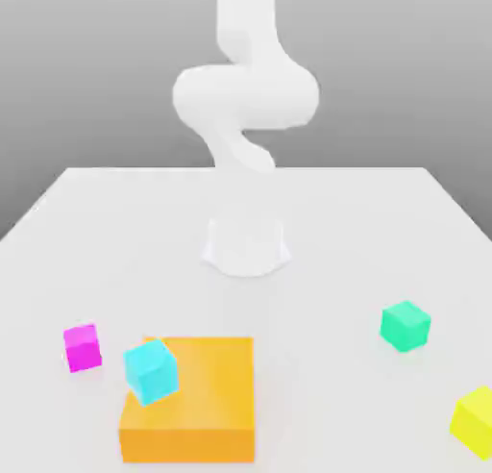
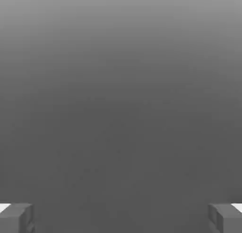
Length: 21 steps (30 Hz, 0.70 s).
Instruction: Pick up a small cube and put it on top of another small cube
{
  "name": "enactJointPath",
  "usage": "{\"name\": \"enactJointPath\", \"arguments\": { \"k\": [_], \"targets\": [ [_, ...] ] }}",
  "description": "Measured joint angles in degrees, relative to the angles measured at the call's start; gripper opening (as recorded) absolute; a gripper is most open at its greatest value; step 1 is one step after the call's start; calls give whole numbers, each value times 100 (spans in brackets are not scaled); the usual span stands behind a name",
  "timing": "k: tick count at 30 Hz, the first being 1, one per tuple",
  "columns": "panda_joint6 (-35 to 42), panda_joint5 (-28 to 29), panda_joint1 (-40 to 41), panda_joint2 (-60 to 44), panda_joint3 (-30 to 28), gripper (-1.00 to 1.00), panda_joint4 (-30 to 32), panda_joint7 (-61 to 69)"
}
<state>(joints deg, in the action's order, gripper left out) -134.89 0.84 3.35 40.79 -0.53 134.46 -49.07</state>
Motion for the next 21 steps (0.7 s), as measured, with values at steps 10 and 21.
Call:
{"name": "enactJointPath", "arguments": {
  "k": [10, 21],
  "targets": [
    [-1301, 290, 1285, -2125, -447, 0, 1110, -1312],
    [-2717, -324, 2399, -4425, -1124, 0, 2275, -2033]
  ]
}}
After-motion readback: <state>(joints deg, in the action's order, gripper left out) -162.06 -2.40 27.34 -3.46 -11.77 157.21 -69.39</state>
